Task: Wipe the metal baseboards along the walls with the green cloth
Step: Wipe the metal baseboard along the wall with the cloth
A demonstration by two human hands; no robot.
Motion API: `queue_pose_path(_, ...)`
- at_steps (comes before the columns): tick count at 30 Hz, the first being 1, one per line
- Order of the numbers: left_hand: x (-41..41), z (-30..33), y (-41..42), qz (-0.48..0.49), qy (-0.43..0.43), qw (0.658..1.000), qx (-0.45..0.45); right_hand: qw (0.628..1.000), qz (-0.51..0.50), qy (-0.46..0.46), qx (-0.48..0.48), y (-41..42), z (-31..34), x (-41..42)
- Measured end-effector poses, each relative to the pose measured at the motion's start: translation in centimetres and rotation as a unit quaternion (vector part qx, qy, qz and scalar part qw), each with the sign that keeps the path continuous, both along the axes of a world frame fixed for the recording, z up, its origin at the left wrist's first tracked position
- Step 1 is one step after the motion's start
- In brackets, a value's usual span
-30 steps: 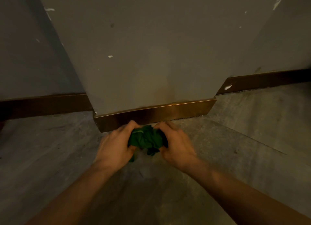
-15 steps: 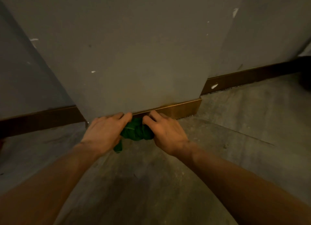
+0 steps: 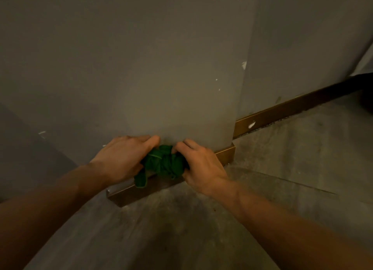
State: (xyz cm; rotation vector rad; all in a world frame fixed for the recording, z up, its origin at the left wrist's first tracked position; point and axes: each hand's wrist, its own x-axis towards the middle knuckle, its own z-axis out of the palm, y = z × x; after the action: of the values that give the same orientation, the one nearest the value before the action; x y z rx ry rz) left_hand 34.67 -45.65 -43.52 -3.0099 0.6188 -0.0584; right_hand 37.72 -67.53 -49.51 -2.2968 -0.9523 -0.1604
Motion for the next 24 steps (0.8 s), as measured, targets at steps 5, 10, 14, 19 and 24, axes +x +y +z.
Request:
queue_pose_path(5, -1.4, -1.3, -1.4, 0.055, 0.006, 0.994, -0.099, 0.999, -0.001, 0.045, 0.023, -0.7, 0.3, -0.7)
queue_pose_path(10, -2.2, -5.0, -2.1, 0.076, 0.025, 0.977, -0.196, 0.999, 0.028, 0.015, -0.009, -1.2, -2.2, -0.8)
queue_pose_path(14, -1.0, -7.1, -3.3, 0.076, 0.006, 0.958, -0.277, 0.998, 0.050, -0.002, -0.040, -2.2, -3.7, -0.5)
queue_pose_path(19, 1.1, -7.2, -6.3, 0.054, 0.018, 0.930, -0.362, 0.999, 0.010, -0.022, -0.043, -5.6, -2.6, -0.2)
queue_pose_path(24, 2.4, -4.6, -10.8, 0.010, 0.043, 0.907, -0.418, 0.995, -0.017, -0.032, -0.093, -10.3, 2.9, -0.7)
